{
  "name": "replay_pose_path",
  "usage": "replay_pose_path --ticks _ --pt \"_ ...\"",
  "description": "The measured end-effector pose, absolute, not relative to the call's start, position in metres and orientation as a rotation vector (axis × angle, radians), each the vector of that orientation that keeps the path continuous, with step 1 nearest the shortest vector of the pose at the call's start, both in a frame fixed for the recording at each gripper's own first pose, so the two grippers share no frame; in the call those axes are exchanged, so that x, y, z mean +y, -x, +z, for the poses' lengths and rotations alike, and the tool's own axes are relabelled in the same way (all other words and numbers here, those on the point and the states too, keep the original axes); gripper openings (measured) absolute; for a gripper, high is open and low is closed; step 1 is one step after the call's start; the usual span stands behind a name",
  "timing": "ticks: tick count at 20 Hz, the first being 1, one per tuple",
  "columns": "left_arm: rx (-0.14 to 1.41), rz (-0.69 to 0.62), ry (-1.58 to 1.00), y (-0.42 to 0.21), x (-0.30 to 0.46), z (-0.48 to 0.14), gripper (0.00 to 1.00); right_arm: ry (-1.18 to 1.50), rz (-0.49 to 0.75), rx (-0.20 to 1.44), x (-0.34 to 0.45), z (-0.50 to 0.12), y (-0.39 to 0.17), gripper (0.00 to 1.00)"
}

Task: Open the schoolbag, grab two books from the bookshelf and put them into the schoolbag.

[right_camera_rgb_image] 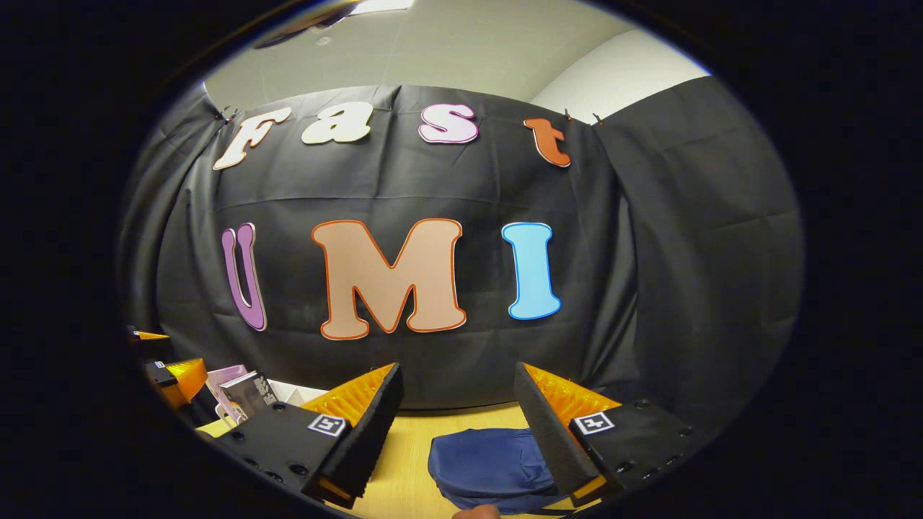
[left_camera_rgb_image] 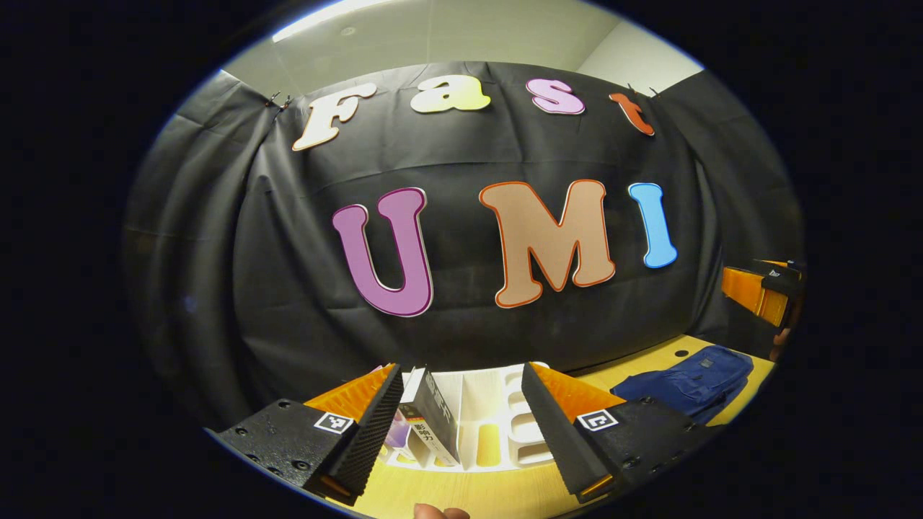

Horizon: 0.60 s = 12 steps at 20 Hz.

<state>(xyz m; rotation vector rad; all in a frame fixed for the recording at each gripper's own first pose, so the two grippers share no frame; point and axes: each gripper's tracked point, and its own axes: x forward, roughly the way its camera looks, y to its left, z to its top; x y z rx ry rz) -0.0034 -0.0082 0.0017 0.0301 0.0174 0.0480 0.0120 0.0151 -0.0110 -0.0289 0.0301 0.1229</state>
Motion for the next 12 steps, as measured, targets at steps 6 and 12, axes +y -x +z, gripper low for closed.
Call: replay_pose_path --ticks 6,12 --pt "0.021 0.049 -0.033 0.003 -0.006 0.0 0.96 0.034 0.123 0.03 0.016 -0.012 -0.011 0.96" --pt "0.043 0.054 -0.046 0.004 -0.004 -0.009 0.96 0.112 0.169 0.036 0.022 -0.021 -0.014 0.97"
